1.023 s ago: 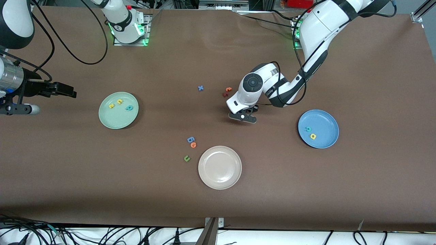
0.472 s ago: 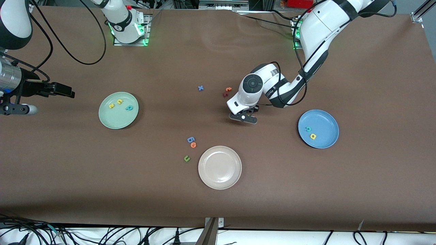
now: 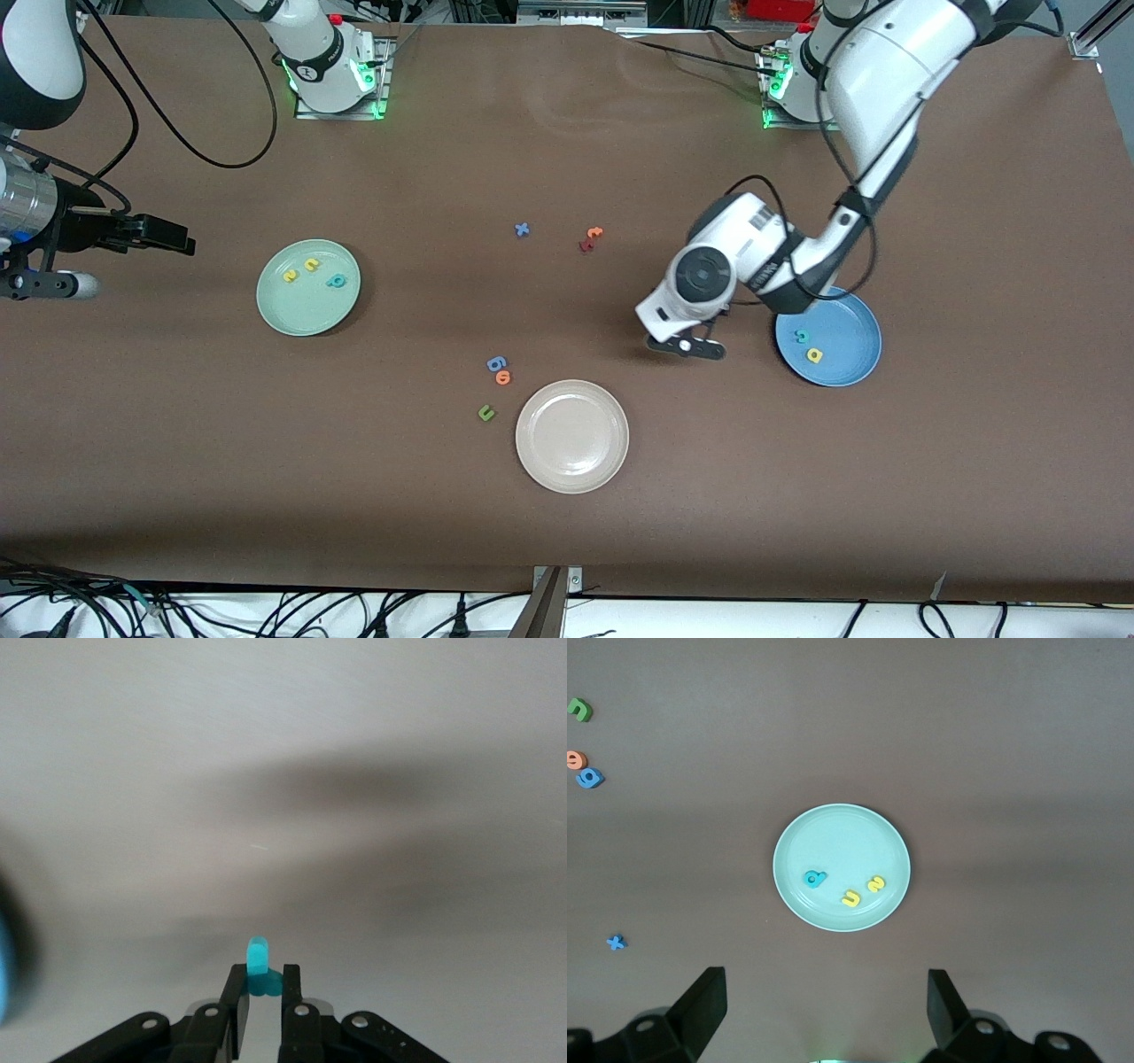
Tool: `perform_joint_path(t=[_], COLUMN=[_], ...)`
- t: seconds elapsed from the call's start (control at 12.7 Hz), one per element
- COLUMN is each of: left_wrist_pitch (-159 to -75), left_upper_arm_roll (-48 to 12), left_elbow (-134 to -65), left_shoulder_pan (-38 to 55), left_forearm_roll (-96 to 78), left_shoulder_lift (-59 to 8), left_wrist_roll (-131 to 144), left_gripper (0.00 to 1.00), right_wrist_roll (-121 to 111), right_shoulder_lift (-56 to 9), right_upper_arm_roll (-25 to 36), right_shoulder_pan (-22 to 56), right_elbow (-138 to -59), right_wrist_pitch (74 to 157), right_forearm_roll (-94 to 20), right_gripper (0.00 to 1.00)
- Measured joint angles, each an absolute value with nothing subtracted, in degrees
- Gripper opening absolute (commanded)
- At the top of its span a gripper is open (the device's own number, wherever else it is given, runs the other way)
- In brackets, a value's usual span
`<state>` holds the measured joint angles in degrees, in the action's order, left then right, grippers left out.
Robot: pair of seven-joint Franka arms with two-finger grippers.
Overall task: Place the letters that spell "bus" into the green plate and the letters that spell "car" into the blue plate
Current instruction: 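Carry the cyan L to the blue plate and open the left gripper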
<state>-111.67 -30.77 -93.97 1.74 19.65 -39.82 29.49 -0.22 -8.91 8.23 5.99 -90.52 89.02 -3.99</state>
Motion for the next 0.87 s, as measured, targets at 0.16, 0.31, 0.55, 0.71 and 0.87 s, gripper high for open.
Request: perform_joint_path(t=[0.16, 0.31, 0.55, 0.71, 0.87], left_wrist_pitch=[-110.6, -109.6, -109.0, -107.9, -106.1], left_upper_arm_roll=[-30.8, -30.8, -30.8, -30.8, -30.8], left_elbow=[-93.5, -93.5, -93.4, -93.4, -93.4], left_shoulder_pan=[-2.9, -7.1, -10.5, -12.5, -14.9], left_forearm_roll=[19.5, 19.5, 19.5, 19.5, 19.5], left_shoulder_lift=[-39.2, -38.6, -38.2, -37.9, -37.5], left_wrist_roll=[23.9, 19.0, 15.0, 14.1, 13.6], left_gripper=[0.11, 0.11, 0.11, 0.11, 0.13], right_wrist_roll=[-0.2, -0.2, -0.2, -0.2, -0.2], right_shoulder_lift=[-8.9, -8.9, -8.9, -8.9, -8.9], right_upper_arm_roll=[8.2, 8.3, 8.3, 8.3, 8.3], right_shoulder_pan=[6.0, 6.0, 6.0, 6.0, 6.0], right_elbow=[-90.6, -90.6, -90.6, -90.6, -90.6], right_wrist_pitch=[89.0, 89.0, 89.0, 89.0, 89.0], right_forearm_roll=[-4.0, -4.0, -4.0, -4.0, -4.0], right_gripper=[1.0, 1.0, 1.0, 1.0, 1.0])
